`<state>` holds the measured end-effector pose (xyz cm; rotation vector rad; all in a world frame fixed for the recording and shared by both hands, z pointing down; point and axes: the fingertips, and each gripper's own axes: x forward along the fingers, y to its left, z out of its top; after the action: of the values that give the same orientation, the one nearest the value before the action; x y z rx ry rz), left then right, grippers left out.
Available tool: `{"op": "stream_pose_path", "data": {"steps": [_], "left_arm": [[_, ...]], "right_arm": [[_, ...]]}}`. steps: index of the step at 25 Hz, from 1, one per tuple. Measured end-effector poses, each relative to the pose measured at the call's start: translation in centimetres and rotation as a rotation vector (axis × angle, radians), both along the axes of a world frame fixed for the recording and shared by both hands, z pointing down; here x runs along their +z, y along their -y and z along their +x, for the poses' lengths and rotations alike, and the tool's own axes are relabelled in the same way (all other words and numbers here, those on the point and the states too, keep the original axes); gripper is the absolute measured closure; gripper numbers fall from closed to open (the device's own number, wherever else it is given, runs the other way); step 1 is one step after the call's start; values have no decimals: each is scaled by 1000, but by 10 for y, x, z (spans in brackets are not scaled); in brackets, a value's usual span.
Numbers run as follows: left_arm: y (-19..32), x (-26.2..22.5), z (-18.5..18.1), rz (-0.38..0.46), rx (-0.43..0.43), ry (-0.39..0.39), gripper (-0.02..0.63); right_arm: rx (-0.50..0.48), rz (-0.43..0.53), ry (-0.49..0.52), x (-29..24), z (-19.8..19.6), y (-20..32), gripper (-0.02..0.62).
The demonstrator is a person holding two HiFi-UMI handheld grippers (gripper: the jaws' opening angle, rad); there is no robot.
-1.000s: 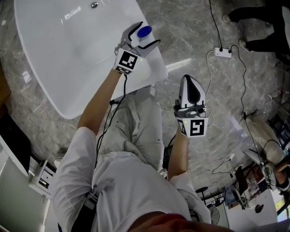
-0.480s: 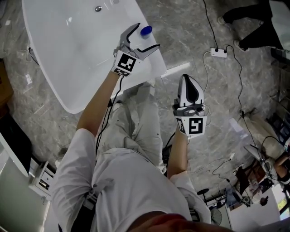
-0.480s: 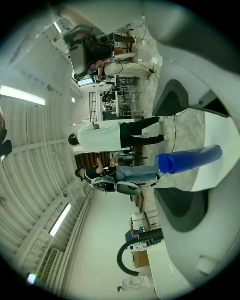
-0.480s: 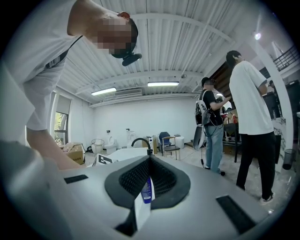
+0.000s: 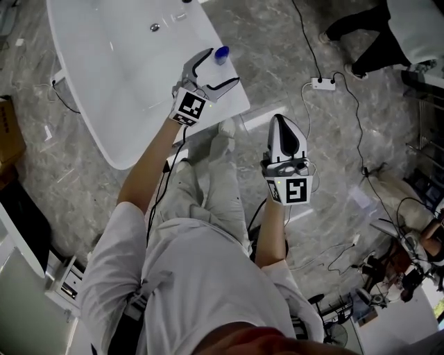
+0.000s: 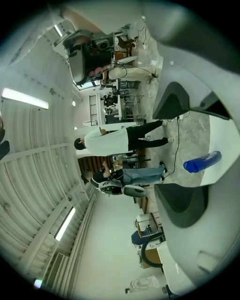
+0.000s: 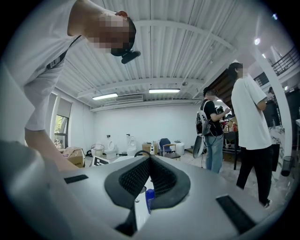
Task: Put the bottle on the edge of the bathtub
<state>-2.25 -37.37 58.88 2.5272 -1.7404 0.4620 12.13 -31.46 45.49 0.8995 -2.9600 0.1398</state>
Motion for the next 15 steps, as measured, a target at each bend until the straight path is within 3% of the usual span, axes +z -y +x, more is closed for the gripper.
{"op": "stream_pose_path", "data": {"steps": [3, 15], "left_arm": [[-13, -24, 8, -4, 8, 5, 226], [-55, -149, 27, 60, -67, -122, 461]], "right_arm": [[-4, 7, 4, -23, 4, -8, 594], [-51, 37, 17, -107, 16, -11, 594]]}}
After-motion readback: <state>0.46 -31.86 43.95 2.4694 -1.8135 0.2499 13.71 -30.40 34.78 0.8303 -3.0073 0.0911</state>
